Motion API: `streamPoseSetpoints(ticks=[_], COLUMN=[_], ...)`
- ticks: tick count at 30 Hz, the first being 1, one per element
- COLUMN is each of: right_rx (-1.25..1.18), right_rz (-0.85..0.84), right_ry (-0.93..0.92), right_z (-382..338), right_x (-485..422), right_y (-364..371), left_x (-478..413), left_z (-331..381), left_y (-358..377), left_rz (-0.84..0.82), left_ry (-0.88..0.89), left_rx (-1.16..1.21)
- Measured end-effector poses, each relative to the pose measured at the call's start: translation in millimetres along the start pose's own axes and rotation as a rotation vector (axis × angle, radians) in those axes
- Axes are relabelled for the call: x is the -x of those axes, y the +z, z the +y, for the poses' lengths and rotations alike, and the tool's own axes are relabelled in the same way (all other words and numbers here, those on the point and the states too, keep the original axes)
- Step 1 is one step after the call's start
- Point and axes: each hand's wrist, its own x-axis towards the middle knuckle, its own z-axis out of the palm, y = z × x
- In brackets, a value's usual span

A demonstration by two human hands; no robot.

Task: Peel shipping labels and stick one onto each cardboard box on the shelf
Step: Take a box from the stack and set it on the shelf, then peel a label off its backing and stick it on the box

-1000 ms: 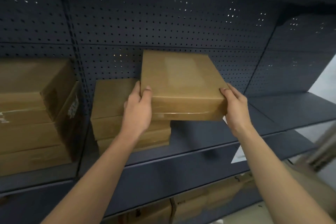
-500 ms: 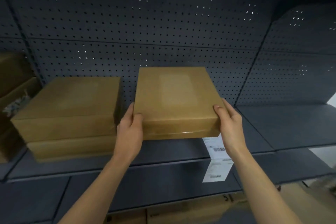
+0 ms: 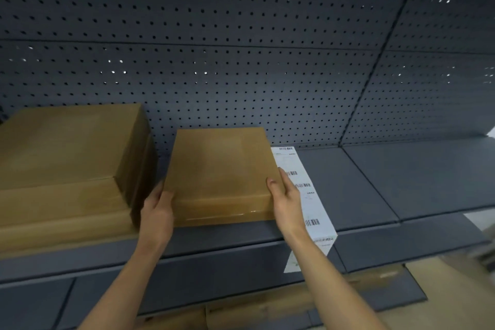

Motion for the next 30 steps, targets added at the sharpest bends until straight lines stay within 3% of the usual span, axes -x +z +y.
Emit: streamPoseSetpoints(ticks=[17,20,24,27,30], right_rx=[-0.037,-0.002,0.010,0.049,0.132], right_rz=[-0.001,0.022,0.200,0.309,0.346], right_ry=[0.074,0.111,0.054,0.008,0.010], right_z=[17.2,13.7,14.6,14.7,22.9], right_x=[-11.4,-10.8,6.6,27.2,44.7], right_y=[1.6,-6.4,-34.2,-65.1,-96.3], left_x=[2.0,10.4,18.6,37.2,62.0], left_z=[-13.9,-9.1,-10.8,-9.1,-9.3], left_y=[5.1,5.7,0.0,8.7,27.7], left_rz=[0.025,0.088,0.177,0.114,-0.071], left_ry=[0.054,0.161,0.453,0.572,0.509], left_rx=[-0.103,-0.164,-0.203,-0.149,-0.089])
